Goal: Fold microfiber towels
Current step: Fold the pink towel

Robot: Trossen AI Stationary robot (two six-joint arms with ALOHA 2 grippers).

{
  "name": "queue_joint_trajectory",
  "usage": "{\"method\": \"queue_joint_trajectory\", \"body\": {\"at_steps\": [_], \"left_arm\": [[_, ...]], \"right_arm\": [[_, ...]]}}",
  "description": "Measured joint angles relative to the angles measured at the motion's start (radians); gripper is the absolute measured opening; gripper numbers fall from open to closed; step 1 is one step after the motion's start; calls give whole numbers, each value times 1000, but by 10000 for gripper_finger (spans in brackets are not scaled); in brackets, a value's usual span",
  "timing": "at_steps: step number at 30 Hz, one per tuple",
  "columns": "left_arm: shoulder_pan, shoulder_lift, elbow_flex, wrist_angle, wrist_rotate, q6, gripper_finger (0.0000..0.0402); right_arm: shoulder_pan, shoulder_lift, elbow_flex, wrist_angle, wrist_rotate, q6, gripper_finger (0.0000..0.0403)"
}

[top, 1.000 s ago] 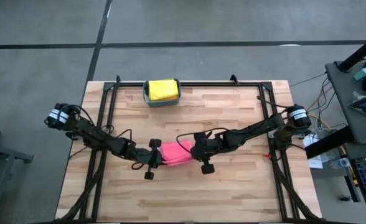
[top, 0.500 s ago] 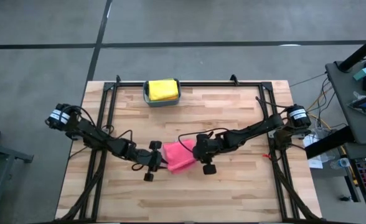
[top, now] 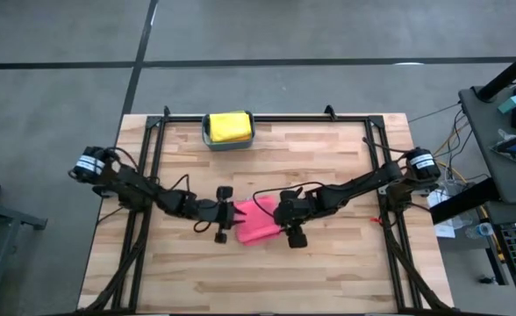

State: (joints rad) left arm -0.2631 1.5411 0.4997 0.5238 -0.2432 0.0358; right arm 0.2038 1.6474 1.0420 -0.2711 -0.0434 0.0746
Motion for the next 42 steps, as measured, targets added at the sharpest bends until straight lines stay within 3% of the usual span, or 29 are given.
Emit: {"method": "queue_joint_trajectory", "body": {"at_steps": [13,32,37,42], "left_arm": [[61,191,11,107,-1,-4,89],[63,222,10,139,-8,-29,89],[65,222,8,141,-8,-29,89],[65,222,8,141,17,-29,89]], "right_arm": [[82,98,31,242,97,-18,185],[42,276,116,261,63,-50,164],[33,301,137,271,33,-72,128],[33,296,155,254,47,-145,41]]}}
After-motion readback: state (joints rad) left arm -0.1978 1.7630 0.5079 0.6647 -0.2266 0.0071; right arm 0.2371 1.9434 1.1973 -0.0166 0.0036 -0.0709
